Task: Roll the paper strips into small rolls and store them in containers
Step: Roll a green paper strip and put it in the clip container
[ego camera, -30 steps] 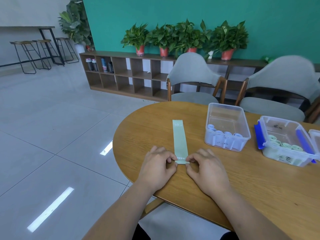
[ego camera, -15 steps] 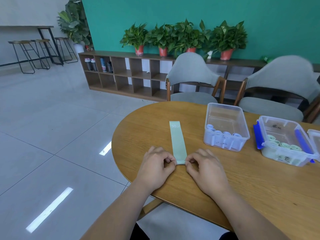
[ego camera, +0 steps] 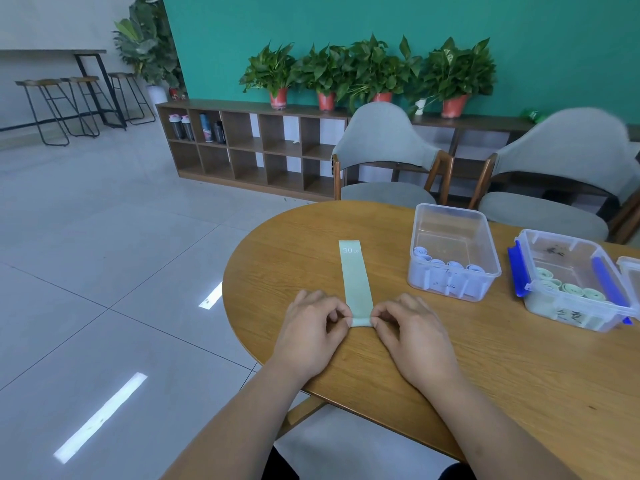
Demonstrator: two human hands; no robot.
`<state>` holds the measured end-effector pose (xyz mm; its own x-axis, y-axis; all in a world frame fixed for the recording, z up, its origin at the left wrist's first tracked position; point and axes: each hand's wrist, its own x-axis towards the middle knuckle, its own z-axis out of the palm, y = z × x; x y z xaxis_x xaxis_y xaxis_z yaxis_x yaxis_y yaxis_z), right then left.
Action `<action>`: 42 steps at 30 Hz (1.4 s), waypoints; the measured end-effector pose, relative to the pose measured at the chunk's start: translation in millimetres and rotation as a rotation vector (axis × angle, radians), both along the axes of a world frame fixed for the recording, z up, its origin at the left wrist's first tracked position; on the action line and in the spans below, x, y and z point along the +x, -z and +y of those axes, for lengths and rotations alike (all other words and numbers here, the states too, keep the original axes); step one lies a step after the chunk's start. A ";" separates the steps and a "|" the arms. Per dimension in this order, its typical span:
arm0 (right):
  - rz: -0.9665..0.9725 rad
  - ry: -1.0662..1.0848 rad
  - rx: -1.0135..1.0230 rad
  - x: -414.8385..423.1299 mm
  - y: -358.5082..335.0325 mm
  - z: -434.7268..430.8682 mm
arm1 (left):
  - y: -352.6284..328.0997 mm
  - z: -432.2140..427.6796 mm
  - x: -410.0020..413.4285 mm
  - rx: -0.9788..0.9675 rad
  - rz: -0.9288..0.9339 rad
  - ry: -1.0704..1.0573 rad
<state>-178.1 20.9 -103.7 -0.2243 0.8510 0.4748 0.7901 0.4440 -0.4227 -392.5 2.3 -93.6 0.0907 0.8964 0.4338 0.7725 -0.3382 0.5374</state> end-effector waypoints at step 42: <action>-0.037 0.005 -0.021 0.6 3.4 2.9 | 0.6 0.2 -0.1 -0.024 0.009 0.002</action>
<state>-177.5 23.8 -107.1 -0.2377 0.8619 0.4479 0.8075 0.4316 -0.4021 -392.6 2.5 -94.2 0.0960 0.9065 0.4111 0.7771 -0.3264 0.5381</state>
